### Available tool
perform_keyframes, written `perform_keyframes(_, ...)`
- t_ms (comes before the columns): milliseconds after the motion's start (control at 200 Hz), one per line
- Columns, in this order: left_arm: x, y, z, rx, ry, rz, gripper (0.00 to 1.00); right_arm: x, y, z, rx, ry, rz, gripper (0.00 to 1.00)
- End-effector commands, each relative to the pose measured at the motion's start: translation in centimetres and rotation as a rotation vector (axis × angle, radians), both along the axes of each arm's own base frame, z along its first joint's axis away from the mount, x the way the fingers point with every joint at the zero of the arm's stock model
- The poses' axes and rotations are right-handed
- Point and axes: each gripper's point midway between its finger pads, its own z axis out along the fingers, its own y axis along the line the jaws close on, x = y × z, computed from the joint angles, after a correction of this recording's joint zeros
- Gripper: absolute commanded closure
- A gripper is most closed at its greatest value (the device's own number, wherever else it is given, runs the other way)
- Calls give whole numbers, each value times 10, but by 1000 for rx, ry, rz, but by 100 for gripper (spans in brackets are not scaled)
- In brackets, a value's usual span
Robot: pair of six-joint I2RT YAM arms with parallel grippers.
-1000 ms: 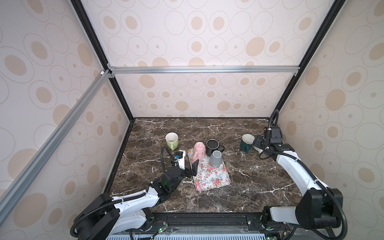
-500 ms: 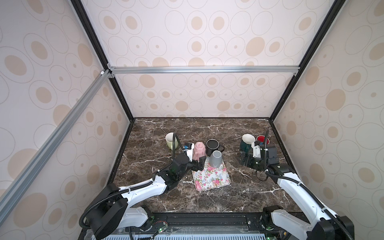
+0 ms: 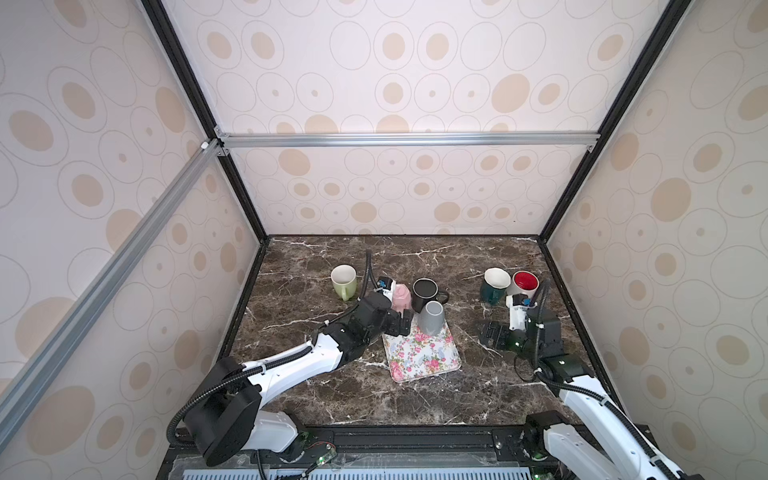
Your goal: Turn the mug right side up
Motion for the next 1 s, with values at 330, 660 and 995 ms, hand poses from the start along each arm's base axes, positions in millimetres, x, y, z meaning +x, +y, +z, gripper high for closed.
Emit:
perform_keyframes(330,10,-7,-16,61,76,-5,2,-2,11,12,82,-65,30,0)
perform_keyframes(660,17,-15,-15,141,66,-63,13,-3,13,7,99,-52,36,1)
perform_keyframes(995,27,-33,-16,133,91,-97,21,-2,16,6,100,-57,55,1)
